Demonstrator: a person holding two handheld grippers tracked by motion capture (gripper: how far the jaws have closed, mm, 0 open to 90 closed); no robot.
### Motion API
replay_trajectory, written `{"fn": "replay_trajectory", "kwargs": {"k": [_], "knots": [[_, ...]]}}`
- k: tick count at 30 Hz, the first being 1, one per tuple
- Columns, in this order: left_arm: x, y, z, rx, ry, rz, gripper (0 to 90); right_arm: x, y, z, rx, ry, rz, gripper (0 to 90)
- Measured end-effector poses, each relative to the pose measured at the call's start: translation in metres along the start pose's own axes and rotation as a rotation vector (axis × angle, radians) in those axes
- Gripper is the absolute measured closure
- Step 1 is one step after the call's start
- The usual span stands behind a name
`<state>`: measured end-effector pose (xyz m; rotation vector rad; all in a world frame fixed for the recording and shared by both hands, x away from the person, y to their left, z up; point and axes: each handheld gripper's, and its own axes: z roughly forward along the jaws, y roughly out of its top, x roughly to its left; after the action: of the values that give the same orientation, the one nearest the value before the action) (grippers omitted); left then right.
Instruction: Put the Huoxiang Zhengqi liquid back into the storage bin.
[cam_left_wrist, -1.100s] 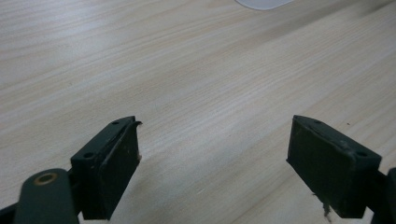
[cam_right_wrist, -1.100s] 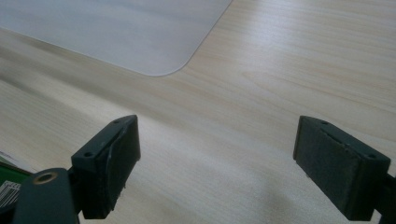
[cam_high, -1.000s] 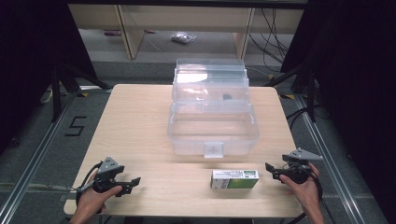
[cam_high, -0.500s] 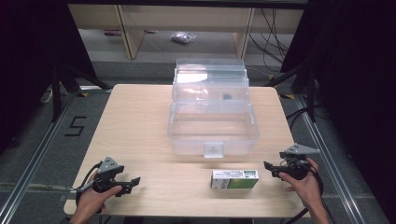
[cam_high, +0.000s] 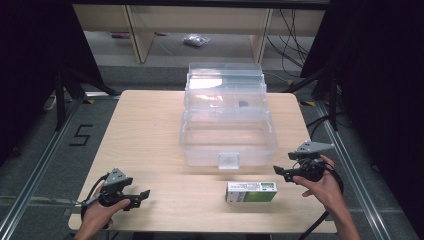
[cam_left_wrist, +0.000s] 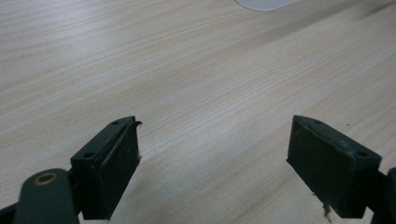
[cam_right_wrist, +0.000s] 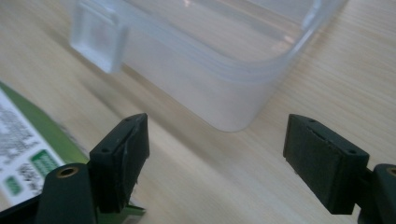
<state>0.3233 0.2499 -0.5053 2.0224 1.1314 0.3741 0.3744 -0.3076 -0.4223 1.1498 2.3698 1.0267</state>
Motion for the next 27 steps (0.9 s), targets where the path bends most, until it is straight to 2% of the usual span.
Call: {"fn": "replay_trajectory", "kwargs": {"k": [2, 3, 4, 5, 7, 9, 10, 11, 12, 13, 18, 19, 20, 21, 24, 26, 27], "knots": [[-0.001, 0.0, 0.0, -0.002, 0.002, -0.006, 16.0, 0.007, 0.01, -0.005, 0.02, 0.037, -0.013, 24.3], [-0.001, 0.0, 0.0, 0.0, 0.001, -0.004, 16.0, 0.007, 0.01, -0.005, 0.02, 0.037, -0.013, 24.3], [-0.001, 0.0, 0.0, -0.003, 0.001, -0.006, 16.0, 0.007, 0.012, -0.006, 0.005, 0.04, -0.045, 24.3], [-0.001, 0.0, 0.0, 0.0, 0.0, -0.004, 16.0, 0.011, 0.015, -0.008, 0.015, 0.054, -0.04, 24.3], [0.0, 0.0, 0.0, 0.004, -0.001, 0.0, 16.0, 0.017, 0.022, -0.009, 0.006, 0.077, -0.087, 24.5], [-0.001, 0.0, 0.0, -0.001, 0.0, -0.007, 16.0, 0.023, 0.025, -0.009, 0.002, 0.089, -0.081, 24.8], [-0.001, 0.0, 0.0, 0.0, -0.001, -0.004, 16.0, 0.023, 0.029, -0.01, 0.032, 0.104, -0.115, 24.8], [0.0, 0.0, 0.0, -0.001, 0.0, -0.004, 16.0, 0.028, 0.03, -0.008, 0.016, 0.106, -0.13, 24.9], [0.0, 0.0, 0.0, -0.001, 0.0, -0.005, 16.0, 0.031, 0.033, -0.01, 0.058, 0.119, -0.145, 24.9], [0.0, 0.0, 0.0, -0.001, 0.0, -0.006, 16.0, 0.033, 0.034, -0.008, 0.038, 0.124, -0.155, 24.9], [0.0, 0.0, 0.0, 0.0, -0.001, -0.006, 16.0, 0.045, 0.042, -0.006, 0.064, 0.177, -0.211, 25.8], [0.0, 0.0, 0.0, 0.002, -0.001, -0.005, 16.0, 0.046, 0.044, -0.006, 0.086, 0.188, -0.227, 25.8], [0.0, 0.0, 0.0, 0.003, -0.001, -0.003, 16.0, 0.05, 0.045, -0.005, 0.097, 0.183, -0.212, 25.8], [0.0, 0.0, 0.0, -0.002, 0.0, -0.004, 16.0, 0.05, 0.046, -0.004, 0.095, 0.191, -0.245, 25.9], [0.0, 0.0, -0.001, 0.005, 0.0, -0.007, 16.0, 0.057, 0.05, -0.001, 0.119, 0.213, -0.249, 27.1], [0.0, 0.0, -0.001, 0.009, -0.002, -0.003, 16.0, 0.059, 0.052, 0.002, 0.13, 0.241, -0.288, 27.2], [0.0, 0.0, 0.0, 0.003, 0.0, -0.005, 16.0, 0.063, 0.052, 0.002, 0.149, 0.241, -0.271, 27.4]]}}
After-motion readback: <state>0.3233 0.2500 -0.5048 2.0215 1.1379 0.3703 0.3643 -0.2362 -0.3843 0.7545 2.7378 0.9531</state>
